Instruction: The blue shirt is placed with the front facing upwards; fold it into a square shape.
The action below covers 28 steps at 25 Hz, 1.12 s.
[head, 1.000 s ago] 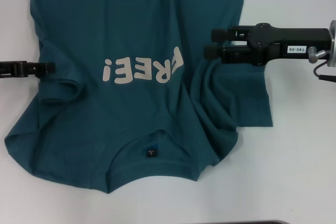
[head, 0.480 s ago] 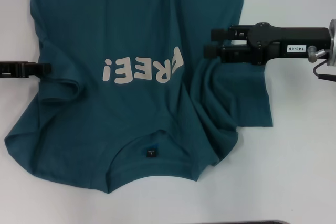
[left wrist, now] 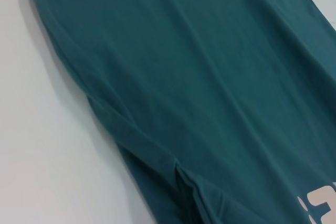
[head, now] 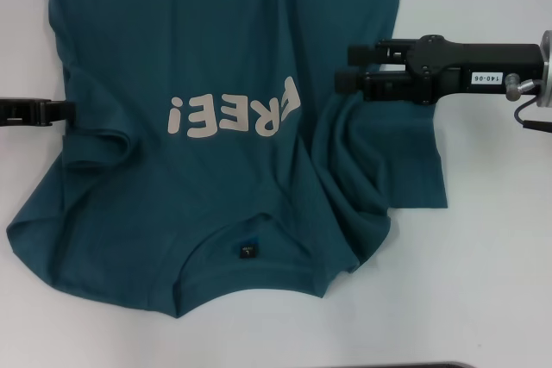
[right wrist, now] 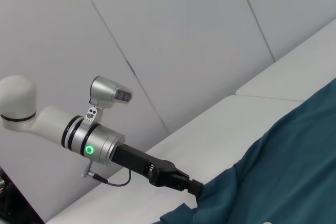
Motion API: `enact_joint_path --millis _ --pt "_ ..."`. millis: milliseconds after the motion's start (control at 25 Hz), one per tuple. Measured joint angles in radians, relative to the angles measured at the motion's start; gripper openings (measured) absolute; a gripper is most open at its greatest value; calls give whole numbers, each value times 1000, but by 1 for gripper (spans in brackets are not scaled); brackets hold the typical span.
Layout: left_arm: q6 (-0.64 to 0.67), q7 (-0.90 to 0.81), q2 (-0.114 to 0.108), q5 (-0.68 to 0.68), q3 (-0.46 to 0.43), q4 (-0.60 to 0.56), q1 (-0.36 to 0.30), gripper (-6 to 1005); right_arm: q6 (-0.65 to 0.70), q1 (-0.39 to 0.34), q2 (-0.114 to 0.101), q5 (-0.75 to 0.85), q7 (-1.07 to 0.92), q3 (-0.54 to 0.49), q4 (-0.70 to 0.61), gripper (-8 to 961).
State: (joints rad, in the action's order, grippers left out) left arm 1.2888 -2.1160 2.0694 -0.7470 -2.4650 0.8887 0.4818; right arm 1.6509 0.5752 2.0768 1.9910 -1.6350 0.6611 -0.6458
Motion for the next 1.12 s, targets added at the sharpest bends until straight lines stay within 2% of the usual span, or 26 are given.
enact_joint_path --millis 120,360,760,1120 --pt "0 0 0 1 1 0 1 119 0 1 0 0 0 0 0 759" --pt "22 -1 6 -7 -1 8 12 13 -1 2 -1 0 0 0 0 759" --pt "104 -10 17 -57 -5 6 72 14 1 -2 -1 0 3 0 0 760" --pt "67 -24 52 -54 0 -14 120 13 8 -6 1 0 5 1 0 759"
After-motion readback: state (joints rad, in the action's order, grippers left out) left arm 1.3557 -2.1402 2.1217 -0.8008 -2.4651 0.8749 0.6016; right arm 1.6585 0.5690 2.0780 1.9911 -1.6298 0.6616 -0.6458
